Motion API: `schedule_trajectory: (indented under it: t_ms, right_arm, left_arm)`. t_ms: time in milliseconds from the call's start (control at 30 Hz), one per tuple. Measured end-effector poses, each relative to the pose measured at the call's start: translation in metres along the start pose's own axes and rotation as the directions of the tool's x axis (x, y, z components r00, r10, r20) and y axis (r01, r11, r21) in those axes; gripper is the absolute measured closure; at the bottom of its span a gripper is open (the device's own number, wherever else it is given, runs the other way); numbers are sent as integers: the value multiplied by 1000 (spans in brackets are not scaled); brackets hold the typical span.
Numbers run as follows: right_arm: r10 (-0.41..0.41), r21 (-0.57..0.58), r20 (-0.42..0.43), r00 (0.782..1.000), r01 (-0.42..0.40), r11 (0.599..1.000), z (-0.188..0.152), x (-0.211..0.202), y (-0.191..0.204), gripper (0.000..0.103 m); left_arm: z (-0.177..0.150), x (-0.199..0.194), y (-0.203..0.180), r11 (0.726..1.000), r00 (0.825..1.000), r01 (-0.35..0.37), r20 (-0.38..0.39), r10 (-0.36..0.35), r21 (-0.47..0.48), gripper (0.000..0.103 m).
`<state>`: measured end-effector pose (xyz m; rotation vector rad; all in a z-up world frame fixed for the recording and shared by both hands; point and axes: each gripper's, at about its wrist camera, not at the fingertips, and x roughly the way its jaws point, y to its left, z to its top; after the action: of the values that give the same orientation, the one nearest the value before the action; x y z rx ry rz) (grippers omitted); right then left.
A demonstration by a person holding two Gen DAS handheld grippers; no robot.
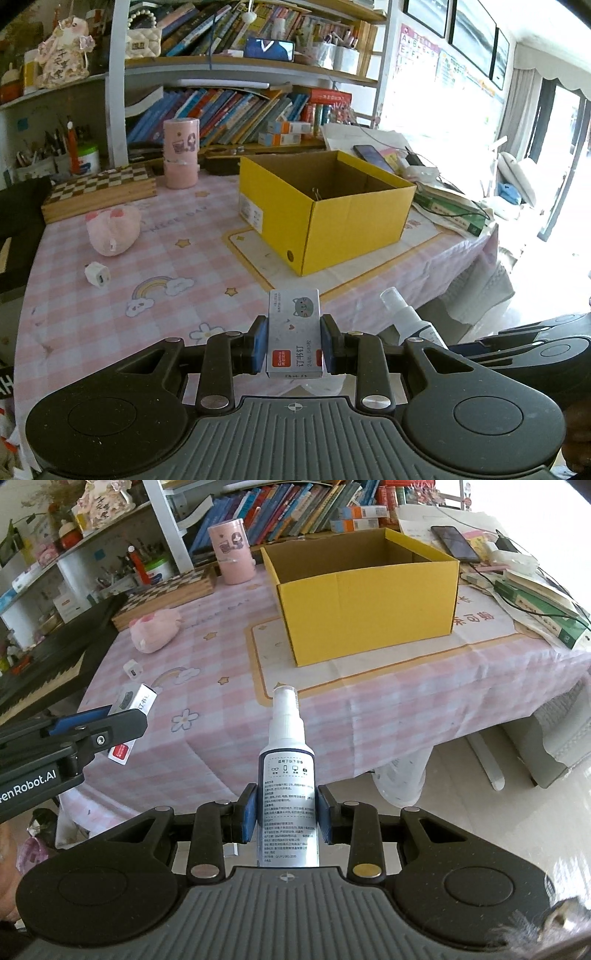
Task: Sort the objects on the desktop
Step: 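Lift the small white box and spray bottle and carry both toward the yellow box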
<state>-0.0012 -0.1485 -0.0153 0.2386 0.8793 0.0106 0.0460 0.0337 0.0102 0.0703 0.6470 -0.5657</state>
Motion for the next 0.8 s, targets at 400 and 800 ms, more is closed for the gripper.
schedule_trajectory:
  t_ms: [400,800]
  right_arm:
    - [-20,25,1,1000,20,999,9,4,-20,73]
    - [-30,36,1,1000,30,999,29,11,-50,73]
  left_arm:
    - [11,20,-13,999,1000,27,-7,-27,27,75]
    - [29,44,-30,999,1000,26,5,-26,35,75]
